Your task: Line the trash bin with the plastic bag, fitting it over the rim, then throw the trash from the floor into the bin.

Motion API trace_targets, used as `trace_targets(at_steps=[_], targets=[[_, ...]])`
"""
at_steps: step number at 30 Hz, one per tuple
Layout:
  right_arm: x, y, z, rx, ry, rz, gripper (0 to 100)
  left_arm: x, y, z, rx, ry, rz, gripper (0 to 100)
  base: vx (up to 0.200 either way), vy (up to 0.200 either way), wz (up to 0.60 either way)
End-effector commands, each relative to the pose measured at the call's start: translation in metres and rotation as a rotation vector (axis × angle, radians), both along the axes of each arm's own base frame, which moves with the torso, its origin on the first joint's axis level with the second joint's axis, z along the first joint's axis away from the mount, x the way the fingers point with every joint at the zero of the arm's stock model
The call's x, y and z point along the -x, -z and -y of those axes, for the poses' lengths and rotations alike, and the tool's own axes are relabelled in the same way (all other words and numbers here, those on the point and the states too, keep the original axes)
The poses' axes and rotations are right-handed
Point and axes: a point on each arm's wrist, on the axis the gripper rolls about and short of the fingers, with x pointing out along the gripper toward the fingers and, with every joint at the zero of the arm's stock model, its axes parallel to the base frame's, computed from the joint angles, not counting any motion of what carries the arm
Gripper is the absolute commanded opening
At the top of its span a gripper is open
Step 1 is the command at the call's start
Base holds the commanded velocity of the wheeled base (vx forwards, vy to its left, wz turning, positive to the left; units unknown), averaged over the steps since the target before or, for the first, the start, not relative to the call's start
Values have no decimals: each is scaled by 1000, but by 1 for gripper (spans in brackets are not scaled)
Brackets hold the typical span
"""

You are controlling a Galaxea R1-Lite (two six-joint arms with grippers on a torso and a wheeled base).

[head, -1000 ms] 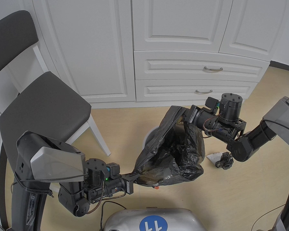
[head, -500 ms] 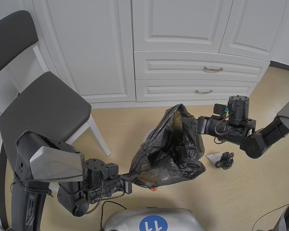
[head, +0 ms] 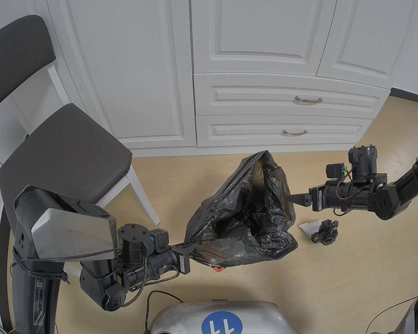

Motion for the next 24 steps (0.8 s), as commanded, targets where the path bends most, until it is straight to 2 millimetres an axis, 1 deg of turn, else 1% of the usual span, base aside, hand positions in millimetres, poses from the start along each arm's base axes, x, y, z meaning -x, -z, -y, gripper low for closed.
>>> trace_targets(at_steps=[1, 2, 7, 9, 10, 12, 16, 17, 18, 19, 20, 21, 22, 24], targets=[[-23, 53, 9, 36, 6, -111, 100, 0, -5, 0, 7, -5, 14, 0, 0, 0, 0], [-27, 61, 5, 18, -10, -135, 100, 0, -4, 0, 5, -3, 11, 0, 0, 0, 0], [-29, 73, -8, -139, -112, -234, 100, 0, -5, 0, 6, -2, 12, 0, 0, 0, 0], [-32, 78, -9, -143, -109, -220, 100, 0, -6, -1, 8, -4, 13, 0, 0, 0, 0], [-34, 79, -10, -148, -104, -202, 0, 0, -5, -1, 7, -4, 12, 0, 0, 0, 0], [-34, 79, -10, -163, -96, -183, 0, 1, -5, 0, 7, -2, 10, 0, 0, 0, 0], [-32, 72, -5, -177, -67, -175, 0, 1, -6, 0, 7, -2, 12, 0, 0, 0, 0], [-29, 60, 2, -179, -54, -151, 0, 1, -7, 0, 8, -2, 13, 0, 0, 0, 0], [-27, 54, 6, -178, -45, -142, 0, 1, -8, 0, 11, -3, 16, 0, 0, 0, 0], [-27, 54, 6, -178, -45, -142, 0, 1, -8, 0, 11, -3, 16, 0, 0, 0, 0], [-21, 42, 10, -166, -46, -119, 0, 3, -12, 2, 17, 3, 25, 0, 0, 0, 0], [-21, 42, 11, -164, -46, -117, 0, 3, -12, 2, 17, 3, 25, 0, 0, 0, 0], [-14, 29, 18, -137, -47, -94, 0, 7, -16, 6, 19, 12, 30, 0, 0, 0, 0], [-5, 17, 23, -103, -57, -83, 0, 13, -19, 11, 22, 17, 31, 0, 0, 0, 0]])
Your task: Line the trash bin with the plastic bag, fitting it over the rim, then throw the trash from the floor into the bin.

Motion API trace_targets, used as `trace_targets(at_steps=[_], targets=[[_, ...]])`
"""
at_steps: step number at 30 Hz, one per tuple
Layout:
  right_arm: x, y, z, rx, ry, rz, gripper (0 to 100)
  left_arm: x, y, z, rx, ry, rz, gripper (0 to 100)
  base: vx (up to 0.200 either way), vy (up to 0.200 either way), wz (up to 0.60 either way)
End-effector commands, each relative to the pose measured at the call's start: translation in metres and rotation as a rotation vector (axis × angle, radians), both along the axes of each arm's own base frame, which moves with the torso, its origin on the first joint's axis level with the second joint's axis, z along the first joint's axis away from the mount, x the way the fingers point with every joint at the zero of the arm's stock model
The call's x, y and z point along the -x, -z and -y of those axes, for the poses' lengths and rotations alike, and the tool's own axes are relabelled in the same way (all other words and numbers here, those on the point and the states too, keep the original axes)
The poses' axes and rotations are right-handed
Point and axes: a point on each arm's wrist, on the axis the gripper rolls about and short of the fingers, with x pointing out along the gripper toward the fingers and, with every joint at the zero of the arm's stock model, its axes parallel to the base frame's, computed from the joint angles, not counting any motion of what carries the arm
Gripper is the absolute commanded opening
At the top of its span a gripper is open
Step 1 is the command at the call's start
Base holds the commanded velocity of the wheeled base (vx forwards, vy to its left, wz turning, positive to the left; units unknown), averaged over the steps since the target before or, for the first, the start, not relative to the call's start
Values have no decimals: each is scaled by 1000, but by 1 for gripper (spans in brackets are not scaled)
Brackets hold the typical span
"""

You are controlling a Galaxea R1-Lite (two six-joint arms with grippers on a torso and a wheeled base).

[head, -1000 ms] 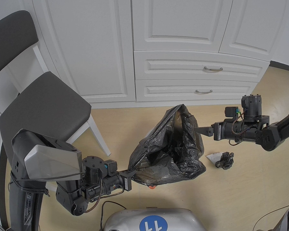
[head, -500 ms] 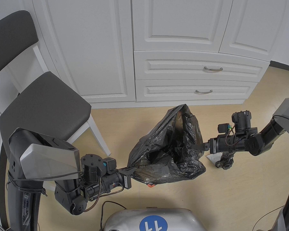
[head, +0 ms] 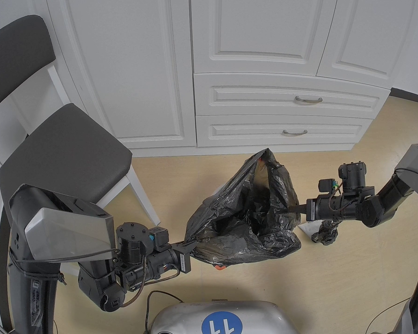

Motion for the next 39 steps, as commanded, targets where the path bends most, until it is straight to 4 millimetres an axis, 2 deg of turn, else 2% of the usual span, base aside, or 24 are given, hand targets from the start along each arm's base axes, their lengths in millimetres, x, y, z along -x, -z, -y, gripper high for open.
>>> trace_targets(at_steps=[1, 4, 7, 9, 14, 19, 23, 24, 28, 32, 35, 36, 37, 39], targets=[[23, -42, 18, 60, -1, 70, 0, 14, -12, 13, 18, 25, 13, 0, 0, 0, 0], [36, -58, 23, 105, -19, 58, 0, 21, -16, 21, 31, 45, 10, 0, 0, 0, 0], [42, -62, 26, 141, -21, 55, 0, 24, -16, 22, 29, 54, 8, 0, 0, 0, 0], [48, -65, 30, 243, -4, 53, 0, 28, -14, 24, 22, 66, -2, 0, 0, 0, 0], [50, -56, 30, 412, 19, 39, 0, 30, -12, 27, 17, 77, -8, 0, 0, 0, 0], [42, -46, 27, 406, 6, 28, 0, 31, -12, 27, 18, 77, -7, 0, 0, 0, 0], [29, -29, 29, 366, -16, 44, 0, 31, -12, 26, 16, 75, -10, 0, 0, 0, 0], [26, -25, 29, 360, -13, 38, 100, 31, -12, 26, 16, 75, -10, 0, 0, 0, 0], [15, -10, 27, 286, 13, 0, 100, 30, -12, 26, 16, 72, -10, 0, 0, 0, 0], [10, 4, 28, 187, -59, -7, 100, 30, -12, 26, 16, 72, -10, 0, 0, 0, 0], [2, 26, 27, 164, -83, -22, 100, 30, -11, 26, 15, 72, -11, 0, 0, 0, 0], [1, 28, 26, 163, -83, -22, 100, 30, -11, 26, 15, 72, -11, 0, 0, 0, 0], [-4, 45, 21, 155, -91, -15, 100, 30, -11, 26, 15, 72, -11, 0, 0, 0, 0], [-8, 60, 12, 135, -91, 7, 100, 30, -11, 26, 16, 72, -10, 0, 0, 0, 0]])
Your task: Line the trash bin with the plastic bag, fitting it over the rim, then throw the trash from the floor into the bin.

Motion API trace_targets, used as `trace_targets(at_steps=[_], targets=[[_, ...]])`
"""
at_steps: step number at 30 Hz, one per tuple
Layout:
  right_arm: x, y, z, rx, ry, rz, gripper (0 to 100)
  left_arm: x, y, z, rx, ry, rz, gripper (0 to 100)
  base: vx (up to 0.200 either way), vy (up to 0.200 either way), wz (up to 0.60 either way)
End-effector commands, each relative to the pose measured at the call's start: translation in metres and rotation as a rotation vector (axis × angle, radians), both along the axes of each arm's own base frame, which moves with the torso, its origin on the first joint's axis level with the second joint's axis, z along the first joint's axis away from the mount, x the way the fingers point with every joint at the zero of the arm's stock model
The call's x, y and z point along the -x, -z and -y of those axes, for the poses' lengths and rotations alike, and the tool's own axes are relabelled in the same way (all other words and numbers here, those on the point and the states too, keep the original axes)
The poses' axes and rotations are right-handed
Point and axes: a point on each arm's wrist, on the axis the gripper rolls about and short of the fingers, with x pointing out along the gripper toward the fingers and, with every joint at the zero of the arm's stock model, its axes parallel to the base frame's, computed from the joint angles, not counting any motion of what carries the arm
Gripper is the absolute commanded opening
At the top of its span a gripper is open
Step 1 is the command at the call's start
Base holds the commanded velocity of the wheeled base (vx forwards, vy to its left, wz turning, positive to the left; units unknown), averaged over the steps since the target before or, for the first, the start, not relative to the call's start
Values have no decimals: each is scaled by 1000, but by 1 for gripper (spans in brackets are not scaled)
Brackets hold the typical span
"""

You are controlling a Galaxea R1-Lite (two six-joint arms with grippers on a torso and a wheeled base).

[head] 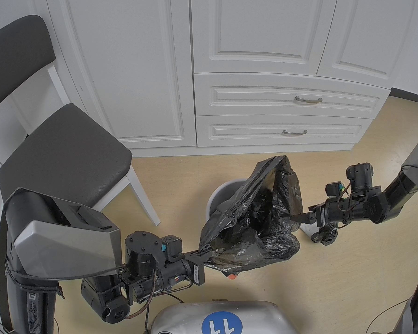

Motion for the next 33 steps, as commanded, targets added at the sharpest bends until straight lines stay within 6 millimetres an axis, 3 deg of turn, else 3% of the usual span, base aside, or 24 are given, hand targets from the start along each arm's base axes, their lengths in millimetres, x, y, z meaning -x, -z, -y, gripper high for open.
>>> trace_targets(at_steps=[1, 4, 5, 7, 15, 19, 24, 28, 33], targets=[[-13, 60, -23, -50, -24, -32, 100, 0, 1, 0, -1, 1, -2, 0, 0, 0, 0], [-17, 69, -38, -124, 37, 12, 100, 0, 0, 0, 1, -2, 1, 0, 0, 0, 0], [-18, 72, -41, -145, 68, 32, 0, -1, 0, -1, -1, -10, 2, 0, 0, 0, 0], [-20, 72, -41, -152, 85, 49, 0, -1, 0, 0, -2, -14, 5, 0, 0, 0, 0], [-13, 35, -35, -168, 100, 94, 0, -1, -1, 0, -3, -19, 8, 0, 0, 0, 0], [0, -2, -26, -139, 104, 100, 0, 1, -7, 0, 8, -17, 20, 0, 0, 0, 0], [23, -26, -11, -19, 58, 143, 0, 3, -7, 0, 4, -11, 14, 0, 0, 0, 0], [33, -32, -10, 33, 29, 114, 0, 6, -4, 2, -4, 0, 4, 0, 0, 0, 0], [29, -8, -11, 148, 0, 30, 0, 9, 4, 4, -20, 11, -14, 0, 0, 0, 0]])
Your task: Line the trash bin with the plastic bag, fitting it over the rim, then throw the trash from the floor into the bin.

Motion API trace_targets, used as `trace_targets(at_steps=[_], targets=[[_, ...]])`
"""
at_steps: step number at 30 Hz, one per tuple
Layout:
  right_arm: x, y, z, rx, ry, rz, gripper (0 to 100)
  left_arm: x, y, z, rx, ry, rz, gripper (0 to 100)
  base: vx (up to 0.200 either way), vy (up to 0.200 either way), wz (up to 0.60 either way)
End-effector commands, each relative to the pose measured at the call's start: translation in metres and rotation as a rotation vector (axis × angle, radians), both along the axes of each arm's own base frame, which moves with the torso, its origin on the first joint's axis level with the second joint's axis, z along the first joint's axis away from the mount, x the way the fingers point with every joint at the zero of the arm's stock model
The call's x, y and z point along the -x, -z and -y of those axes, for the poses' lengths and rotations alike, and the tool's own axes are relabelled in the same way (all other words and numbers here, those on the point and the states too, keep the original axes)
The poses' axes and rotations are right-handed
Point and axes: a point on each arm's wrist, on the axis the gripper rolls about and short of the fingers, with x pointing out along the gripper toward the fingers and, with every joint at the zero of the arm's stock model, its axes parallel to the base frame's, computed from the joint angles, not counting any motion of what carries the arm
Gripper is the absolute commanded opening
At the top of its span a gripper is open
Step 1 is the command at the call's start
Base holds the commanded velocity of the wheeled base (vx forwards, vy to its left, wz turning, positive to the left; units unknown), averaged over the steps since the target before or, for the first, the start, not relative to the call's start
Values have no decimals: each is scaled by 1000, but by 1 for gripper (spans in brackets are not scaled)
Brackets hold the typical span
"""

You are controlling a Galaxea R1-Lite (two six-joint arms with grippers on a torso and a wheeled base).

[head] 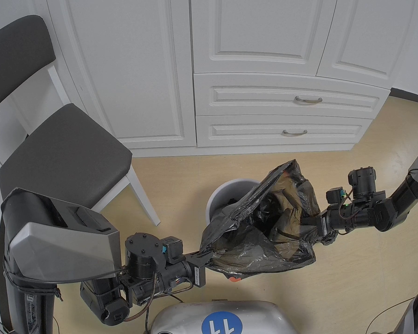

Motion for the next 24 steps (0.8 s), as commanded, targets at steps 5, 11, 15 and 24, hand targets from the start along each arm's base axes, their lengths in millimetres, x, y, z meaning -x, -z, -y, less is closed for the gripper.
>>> trace_targets(at_steps=[5, 11, 15, 24], targets=[[-20, 45, -13, 185, 64, -67, 0, 2, 22, 4, -43, 13, -45, 0, 0, 0, 0], [-31, 70, -20, 180, 51, -100, 0, -9, 23, -7, -46, -30, -39, 0, 0, 0, 0], [-21, 56, -18, 159, 40, -54, 100, -12, 15, -13, -35, -51, -25, 0, 0, 0, 0], [12, -10, -10, 138, 24, 88, 100, -10, -11, -35, -35, -79, 32, 0, 0, 0, 0]])
